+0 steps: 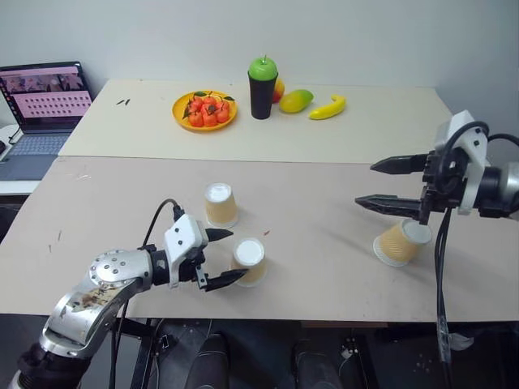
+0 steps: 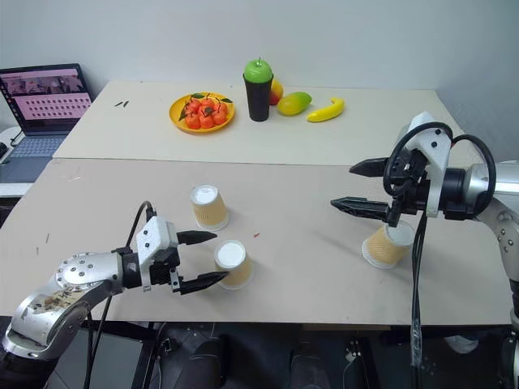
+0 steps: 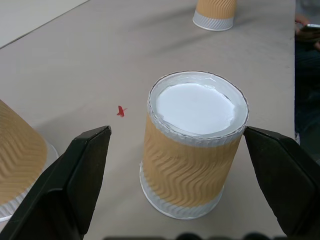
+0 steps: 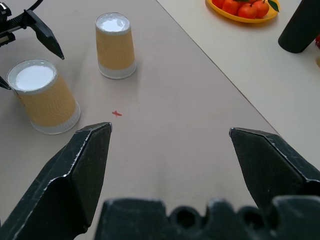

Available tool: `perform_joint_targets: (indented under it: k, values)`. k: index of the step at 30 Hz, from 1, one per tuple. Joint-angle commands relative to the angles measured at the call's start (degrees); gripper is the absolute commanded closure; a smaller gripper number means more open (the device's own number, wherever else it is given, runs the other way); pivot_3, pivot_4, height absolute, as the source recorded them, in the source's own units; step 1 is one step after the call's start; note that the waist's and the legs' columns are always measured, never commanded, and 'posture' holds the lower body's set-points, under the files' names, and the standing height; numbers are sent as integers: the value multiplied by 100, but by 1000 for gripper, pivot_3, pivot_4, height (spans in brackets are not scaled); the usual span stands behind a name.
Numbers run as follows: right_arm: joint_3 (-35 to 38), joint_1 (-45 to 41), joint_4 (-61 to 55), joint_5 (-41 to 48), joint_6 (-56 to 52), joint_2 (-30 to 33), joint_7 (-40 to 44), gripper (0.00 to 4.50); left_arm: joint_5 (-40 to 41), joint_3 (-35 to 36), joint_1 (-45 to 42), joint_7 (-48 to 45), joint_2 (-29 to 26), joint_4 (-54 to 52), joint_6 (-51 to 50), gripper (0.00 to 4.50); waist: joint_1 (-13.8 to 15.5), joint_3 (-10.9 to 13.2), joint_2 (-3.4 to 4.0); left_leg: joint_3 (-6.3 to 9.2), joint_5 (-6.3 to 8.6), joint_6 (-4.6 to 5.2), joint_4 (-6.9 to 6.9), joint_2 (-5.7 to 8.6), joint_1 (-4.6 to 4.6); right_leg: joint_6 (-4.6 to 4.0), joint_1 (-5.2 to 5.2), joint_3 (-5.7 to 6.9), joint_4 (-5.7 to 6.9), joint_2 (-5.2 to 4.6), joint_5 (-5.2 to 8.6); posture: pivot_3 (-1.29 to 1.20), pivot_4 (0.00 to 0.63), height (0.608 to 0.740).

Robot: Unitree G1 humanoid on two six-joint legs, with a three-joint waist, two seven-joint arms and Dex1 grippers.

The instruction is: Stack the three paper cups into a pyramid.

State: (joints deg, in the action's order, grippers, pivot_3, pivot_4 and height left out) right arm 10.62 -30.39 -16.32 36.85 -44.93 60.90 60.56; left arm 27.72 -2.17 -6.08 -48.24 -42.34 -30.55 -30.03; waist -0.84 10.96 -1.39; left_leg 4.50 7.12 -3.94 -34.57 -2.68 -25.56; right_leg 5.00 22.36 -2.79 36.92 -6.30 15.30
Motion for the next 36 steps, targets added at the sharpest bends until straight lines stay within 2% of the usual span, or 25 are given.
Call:
perform_joint_targets:
  k: [1,21,24,27,36]
  values:
    - [340,-78,-190,109,-77,157,-92,73,-122,-34,-99,-14,63,12,202,0,0,0,0,0,0,0,0,0,0,0,0,0,0,0,0,0,150,732]
    - [578,120,-247,92,-86,284,-187,73,-721,-646,-710,-282,609,757,969,0,2,0,0,0,0,0,0,0,-1,2,0,0,-1,0,-1,0,150,732]
    - [657,192,-279,105,-93,314,-198,0,-745,-693,-740,-325,695,838,1019,755,2,0,0,0,0,0,-1,1,-1,2,-2,0,-1,0,-1,0,150,732]
    - [727,257,-330,110,-119,335,-224,0,-820,-729,-810,-324,757,948,1069,1805,1,0,0,0,0,0,-1,0,0,2,-1,0,0,0,0,0,150,732]
    - [824,355,-438,155,-161,340,-283,0,-958,-798,-1425,-337,697,969,733,1805,6,0,0,0,0,0,-3,1,-1,5,-2,0,1,0,0,0,150,732]
